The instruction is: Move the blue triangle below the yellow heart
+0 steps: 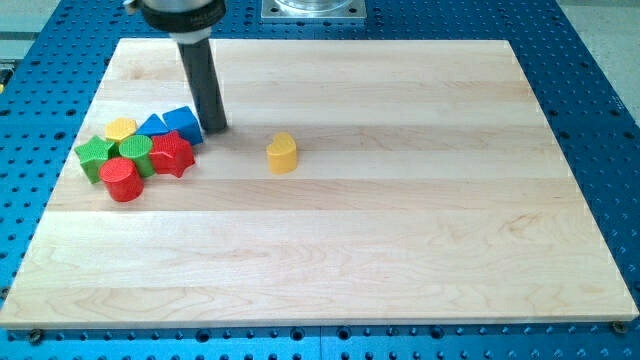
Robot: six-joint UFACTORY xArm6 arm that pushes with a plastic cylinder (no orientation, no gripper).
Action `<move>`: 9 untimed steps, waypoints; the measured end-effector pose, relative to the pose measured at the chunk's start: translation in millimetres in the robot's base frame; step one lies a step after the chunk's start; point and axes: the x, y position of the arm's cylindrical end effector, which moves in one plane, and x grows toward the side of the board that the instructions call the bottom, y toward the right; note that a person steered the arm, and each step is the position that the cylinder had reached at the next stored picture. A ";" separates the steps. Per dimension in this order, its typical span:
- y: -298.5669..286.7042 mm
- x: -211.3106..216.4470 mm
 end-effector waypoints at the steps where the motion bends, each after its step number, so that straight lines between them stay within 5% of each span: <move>1: -63.4 -75.1; 2: -152.5 -29.4; 3: -170.3 56.7; 4: -143.8 74.8; 8: -4.6 35.6; 9: -50.9 14.1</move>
